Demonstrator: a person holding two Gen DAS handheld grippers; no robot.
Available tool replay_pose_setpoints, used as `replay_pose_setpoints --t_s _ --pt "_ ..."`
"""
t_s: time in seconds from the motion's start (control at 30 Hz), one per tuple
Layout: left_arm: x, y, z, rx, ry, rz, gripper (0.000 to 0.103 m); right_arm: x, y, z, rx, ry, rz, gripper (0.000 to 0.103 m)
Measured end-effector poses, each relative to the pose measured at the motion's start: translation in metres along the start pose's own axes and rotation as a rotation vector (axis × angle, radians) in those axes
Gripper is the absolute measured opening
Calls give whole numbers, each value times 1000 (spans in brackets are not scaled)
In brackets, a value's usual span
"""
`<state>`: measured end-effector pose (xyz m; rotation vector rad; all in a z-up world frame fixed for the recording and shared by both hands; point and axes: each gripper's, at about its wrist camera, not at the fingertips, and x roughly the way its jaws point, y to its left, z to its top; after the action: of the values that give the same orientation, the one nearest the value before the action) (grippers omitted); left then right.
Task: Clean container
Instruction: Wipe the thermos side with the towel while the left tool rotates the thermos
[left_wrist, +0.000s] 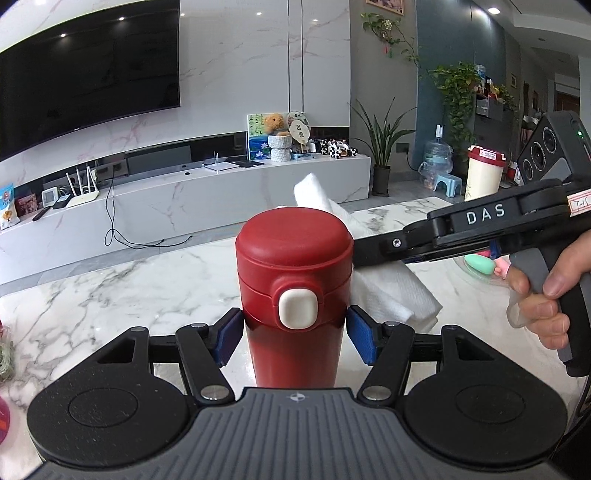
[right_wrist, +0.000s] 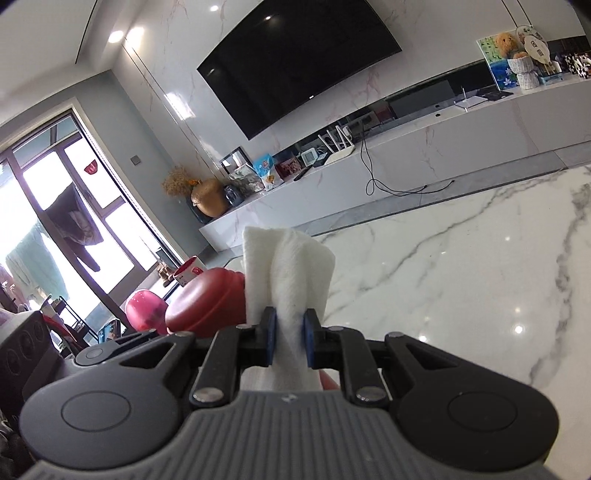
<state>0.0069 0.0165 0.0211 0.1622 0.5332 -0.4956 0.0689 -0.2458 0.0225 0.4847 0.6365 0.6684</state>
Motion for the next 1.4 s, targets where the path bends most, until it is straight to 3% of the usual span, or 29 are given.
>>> replay_pose_setpoints --t_s 0.63,0.8,0.9,1.1,1.4 --pt "0 2 0 -12 -7 11 60 44 -20 -38 39 250 -192 18" --pt "1 2 0 -30 -9 24 60 51 -23 -45 42 275 -210 18" --pt "0 -2 -1 -80 -7 42 61 51 -24 -46 41 277 -212 18" --pt "1 -12 -4 -196 -27 153 68 55 -24 -44 40 279 -215 18" --pt "6 -30 -2 -236 -52 252 68 58 -26 -44 35 279 -217 18"
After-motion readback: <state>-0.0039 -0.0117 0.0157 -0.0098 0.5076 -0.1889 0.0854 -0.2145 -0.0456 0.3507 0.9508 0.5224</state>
